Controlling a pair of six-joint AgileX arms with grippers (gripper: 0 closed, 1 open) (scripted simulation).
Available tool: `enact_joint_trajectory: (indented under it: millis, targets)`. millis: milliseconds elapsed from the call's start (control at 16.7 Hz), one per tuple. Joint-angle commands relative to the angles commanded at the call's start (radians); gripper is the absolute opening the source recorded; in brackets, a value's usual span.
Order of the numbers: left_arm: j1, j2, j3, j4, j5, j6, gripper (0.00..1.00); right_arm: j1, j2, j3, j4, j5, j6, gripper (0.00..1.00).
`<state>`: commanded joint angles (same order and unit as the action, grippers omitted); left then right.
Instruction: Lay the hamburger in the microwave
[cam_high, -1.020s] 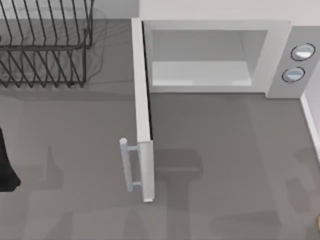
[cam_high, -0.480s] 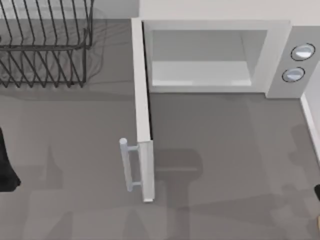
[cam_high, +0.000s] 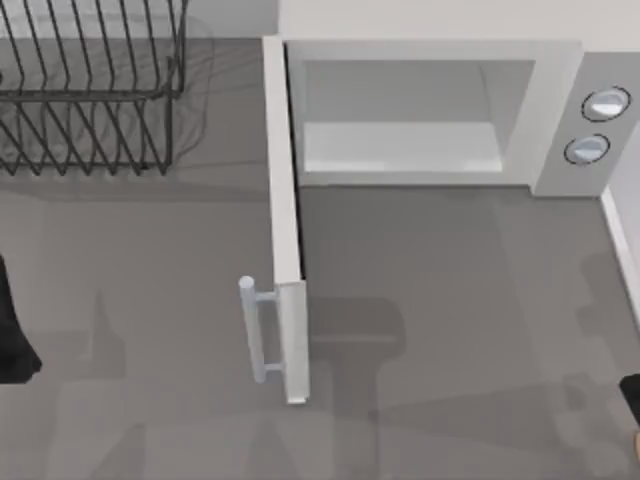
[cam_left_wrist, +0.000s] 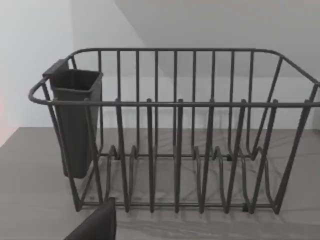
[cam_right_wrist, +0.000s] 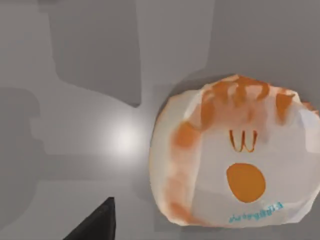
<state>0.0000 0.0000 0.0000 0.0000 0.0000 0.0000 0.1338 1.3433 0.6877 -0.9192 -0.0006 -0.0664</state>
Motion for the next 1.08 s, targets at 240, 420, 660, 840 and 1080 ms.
enact_joint_trajectory:
  millis: [240, 420, 660, 840, 1080]
  targets:
    - [0.000, 0.000, 0.000, 0.000, 0.000, 0.000, 1.00, 0.002, 0.099, -0.095, 0.211, 0.000, 0.004, 1.00]
    - [0.000, 0.000, 0.000, 0.000, 0.000, 0.000, 1.00, 0.004, 0.157, -0.152, 0.318, 0.000, 0.007, 1.00]
    - [0.000, 0.000, 0.000, 0.000, 0.000, 0.000, 1.00, 0.005, 0.169, -0.163, 0.336, 0.000, 0.007, 1.00]
    - [0.000, 0.000, 0.000, 0.000, 0.000, 0.000, 1.00, 0.005, 0.169, -0.163, 0.336, 0.000, 0.007, 0.85]
    - [0.000, 0.000, 0.000, 0.000, 0.000, 0.000, 1.00, 0.005, 0.169, -0.163, 0.336, 0.000, 0.007, 0.55]
